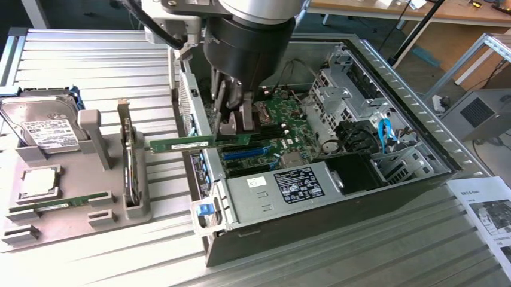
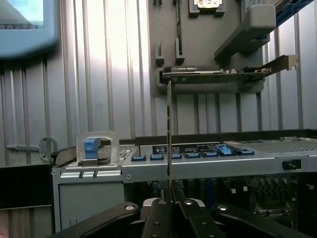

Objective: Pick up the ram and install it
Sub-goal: 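Pick up the ram and move it above insertion slot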

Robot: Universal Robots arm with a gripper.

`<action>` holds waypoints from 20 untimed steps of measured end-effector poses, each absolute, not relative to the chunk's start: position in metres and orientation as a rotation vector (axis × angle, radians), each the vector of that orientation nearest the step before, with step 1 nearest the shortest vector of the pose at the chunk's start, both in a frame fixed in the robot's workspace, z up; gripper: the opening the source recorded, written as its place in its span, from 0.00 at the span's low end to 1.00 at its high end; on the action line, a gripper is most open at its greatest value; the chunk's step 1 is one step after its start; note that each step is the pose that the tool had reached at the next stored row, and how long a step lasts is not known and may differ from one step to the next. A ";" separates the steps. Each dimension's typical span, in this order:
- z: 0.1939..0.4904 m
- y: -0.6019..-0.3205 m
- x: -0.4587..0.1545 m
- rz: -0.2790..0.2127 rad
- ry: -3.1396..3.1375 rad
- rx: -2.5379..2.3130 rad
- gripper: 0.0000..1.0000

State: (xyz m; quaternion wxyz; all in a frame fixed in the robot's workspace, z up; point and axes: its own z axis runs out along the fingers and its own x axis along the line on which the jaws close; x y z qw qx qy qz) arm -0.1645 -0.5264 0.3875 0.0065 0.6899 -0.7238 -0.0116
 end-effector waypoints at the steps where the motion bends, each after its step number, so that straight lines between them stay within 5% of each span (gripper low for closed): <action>1: 0.388 -0.526 -0.162 -0.036 -2.264 2.159 0.12; 20: 0.388 -0.526 -0.116 -0.037 -2.264 2.158 0.12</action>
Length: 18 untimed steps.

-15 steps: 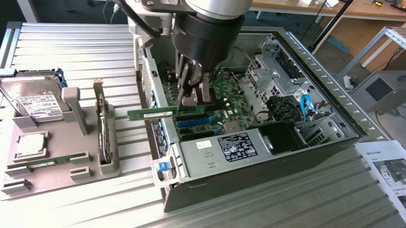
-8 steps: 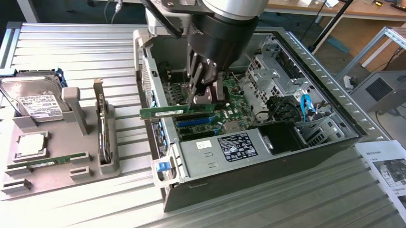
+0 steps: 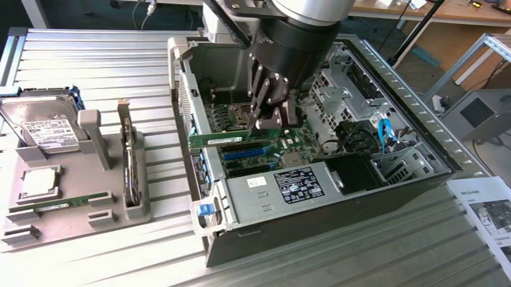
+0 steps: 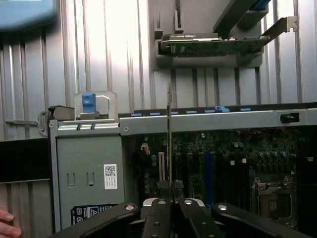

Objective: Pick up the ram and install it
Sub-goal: 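Pick up the ram and move it above insertion slot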

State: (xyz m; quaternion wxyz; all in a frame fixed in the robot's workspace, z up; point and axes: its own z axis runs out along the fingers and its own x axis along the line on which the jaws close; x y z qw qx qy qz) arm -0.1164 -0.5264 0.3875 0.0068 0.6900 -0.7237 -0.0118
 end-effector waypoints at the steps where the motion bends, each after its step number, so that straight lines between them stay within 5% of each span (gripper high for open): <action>1: 0.388 -0.526 -0.114 -0.037 -2.264 2.158 0.12; 18: 0.388 -0.526 -0.080 -0.037 -2.264 2.158 0.12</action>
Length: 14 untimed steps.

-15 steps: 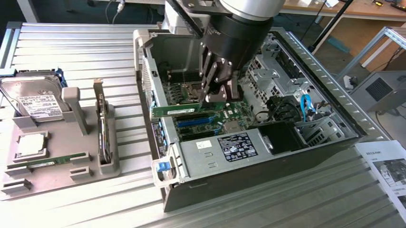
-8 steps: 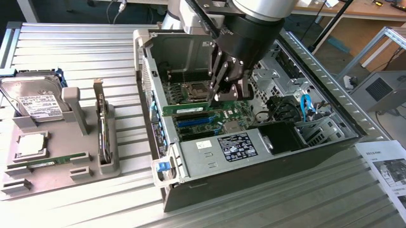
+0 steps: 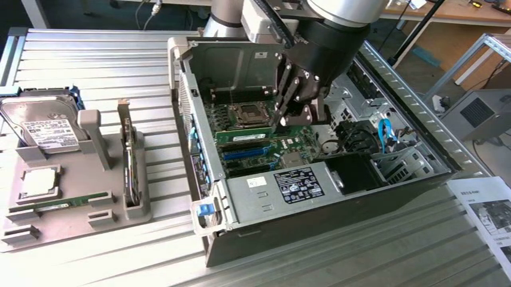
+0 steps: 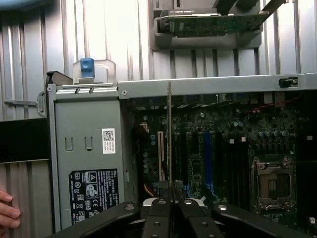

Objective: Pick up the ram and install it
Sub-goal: 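Pick up the ram and move it above insertion slot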

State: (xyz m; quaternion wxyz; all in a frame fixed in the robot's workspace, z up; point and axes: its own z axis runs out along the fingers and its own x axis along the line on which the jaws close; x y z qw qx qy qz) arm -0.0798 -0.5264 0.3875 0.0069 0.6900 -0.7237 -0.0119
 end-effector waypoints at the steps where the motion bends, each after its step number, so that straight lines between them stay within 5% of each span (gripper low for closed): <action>1: 0.387 -0.526 -0.078 -0.037 -2.264 2.158 0.12; 14: 0.388 -0.526 -0.052 -0.037 -2.264 2.158 0.12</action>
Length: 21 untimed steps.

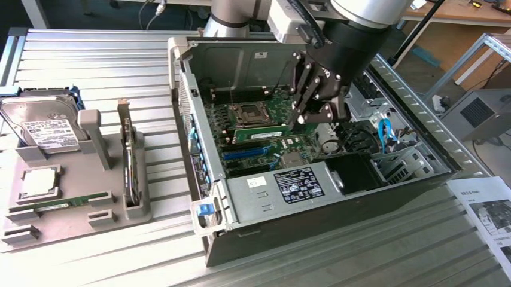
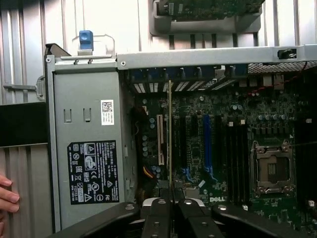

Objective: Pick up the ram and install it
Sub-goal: 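Pick up the ram and move it above insertion slot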

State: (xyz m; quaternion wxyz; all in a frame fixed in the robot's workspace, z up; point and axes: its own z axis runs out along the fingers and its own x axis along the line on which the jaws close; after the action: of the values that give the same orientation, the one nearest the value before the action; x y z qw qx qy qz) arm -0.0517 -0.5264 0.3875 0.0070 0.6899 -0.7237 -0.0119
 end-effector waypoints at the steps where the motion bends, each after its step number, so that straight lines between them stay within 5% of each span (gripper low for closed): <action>1: 0.388 -0.526 -0.050 -0.037 -2.264 2.158 0.12; 21: 0.387 -0.510 -0.043 -0.037 -2.264 2.158 0.12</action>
State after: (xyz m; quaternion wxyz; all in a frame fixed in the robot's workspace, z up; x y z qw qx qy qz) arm -0.0429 -0.5099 0.3874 0.0069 0.6899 -0.7237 -0.0120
